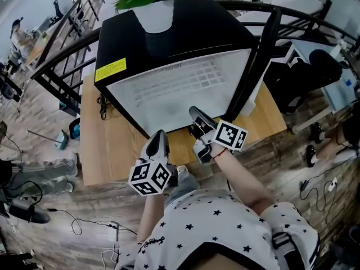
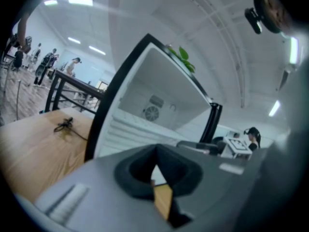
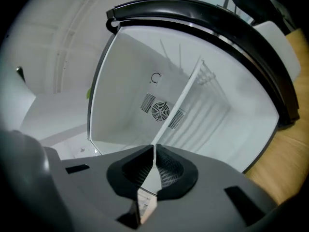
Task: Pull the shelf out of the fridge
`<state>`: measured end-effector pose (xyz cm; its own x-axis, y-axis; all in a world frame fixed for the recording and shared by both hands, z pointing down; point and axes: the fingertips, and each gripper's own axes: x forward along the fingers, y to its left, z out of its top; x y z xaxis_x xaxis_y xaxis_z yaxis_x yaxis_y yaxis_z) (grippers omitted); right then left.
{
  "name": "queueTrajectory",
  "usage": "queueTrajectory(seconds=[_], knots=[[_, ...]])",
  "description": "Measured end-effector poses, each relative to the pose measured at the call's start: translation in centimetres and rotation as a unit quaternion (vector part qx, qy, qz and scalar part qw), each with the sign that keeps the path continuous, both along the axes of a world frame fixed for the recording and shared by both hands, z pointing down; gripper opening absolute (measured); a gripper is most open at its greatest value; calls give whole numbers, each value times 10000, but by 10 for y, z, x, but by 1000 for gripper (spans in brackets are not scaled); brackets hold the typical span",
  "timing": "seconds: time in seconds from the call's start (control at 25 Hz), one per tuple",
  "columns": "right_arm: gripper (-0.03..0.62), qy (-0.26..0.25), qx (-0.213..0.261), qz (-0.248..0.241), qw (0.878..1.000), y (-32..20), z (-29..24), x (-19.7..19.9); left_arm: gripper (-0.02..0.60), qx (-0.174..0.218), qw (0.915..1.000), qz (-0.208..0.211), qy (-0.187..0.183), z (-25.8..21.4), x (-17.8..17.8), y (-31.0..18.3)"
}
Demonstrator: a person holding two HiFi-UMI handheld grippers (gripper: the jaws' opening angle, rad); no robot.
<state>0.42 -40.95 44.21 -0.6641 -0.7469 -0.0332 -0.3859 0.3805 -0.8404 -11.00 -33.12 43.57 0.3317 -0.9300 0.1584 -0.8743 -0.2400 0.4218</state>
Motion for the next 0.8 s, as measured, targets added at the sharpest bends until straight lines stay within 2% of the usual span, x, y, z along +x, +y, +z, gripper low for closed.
queueTrajectory(seconds=[0.24, 0.28, 0.32, 0.36, 0.52, 0.8], knots=[[28, -722, -11, -164, 9973, -22, -6, -11, 8, -19, 9999, 76, -108, 1, -1, -10], [49, -847, -67, -174, 9962, -25, -6, -14, 8, -27, 9999, 83, -113, 2, -2, -11], [115, -956, -97, -193, 9952, -29, -6, -16, 8, -37, 9999, 87, -115, 3, -2, -13], [137, -1015, -99, -200, 9946, -33, -6, -17, 8, -48, 9999, 90, -119, 4, -3, -15], [137, -1062, -102, -47, 9943, -51, -6, -19, 8, -92, 9998, 94, -128, 6, -6, -21], [137, -1481, -305, 279, 9881, -83, -7, -23, 8, -142, 9998, 85, -130, 8, -11, -28]])
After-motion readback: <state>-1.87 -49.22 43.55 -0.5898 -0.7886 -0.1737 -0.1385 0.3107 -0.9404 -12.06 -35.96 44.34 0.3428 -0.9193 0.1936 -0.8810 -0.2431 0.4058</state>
